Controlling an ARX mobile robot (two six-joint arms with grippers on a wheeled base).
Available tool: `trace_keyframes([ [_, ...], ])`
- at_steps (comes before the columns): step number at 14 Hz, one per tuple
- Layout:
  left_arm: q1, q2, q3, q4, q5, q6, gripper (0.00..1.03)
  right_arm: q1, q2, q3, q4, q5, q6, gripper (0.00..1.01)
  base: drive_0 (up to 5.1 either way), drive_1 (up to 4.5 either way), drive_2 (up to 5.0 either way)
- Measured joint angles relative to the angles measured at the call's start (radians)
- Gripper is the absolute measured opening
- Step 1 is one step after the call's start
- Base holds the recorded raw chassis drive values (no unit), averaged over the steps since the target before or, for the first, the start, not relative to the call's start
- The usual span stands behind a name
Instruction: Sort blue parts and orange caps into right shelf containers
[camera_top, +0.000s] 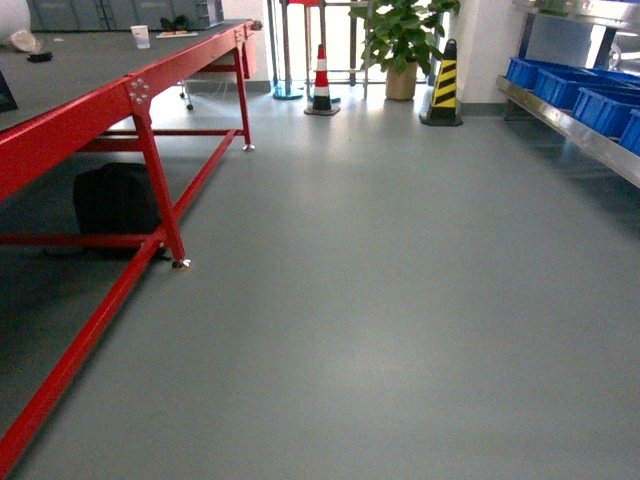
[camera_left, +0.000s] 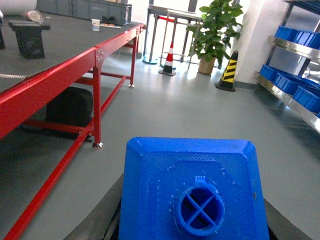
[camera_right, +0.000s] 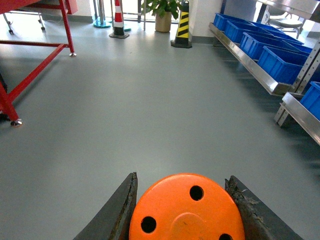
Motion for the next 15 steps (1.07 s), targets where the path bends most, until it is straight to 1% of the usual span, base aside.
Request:
trace_keyframes([
  [15,0.0,0.0,0.0,0.001,-0.001,0.0,0.44,0.0,0.0,0.0,-0.006,0.0,0.0,0.44,0.0,4.14,-4.2],
])
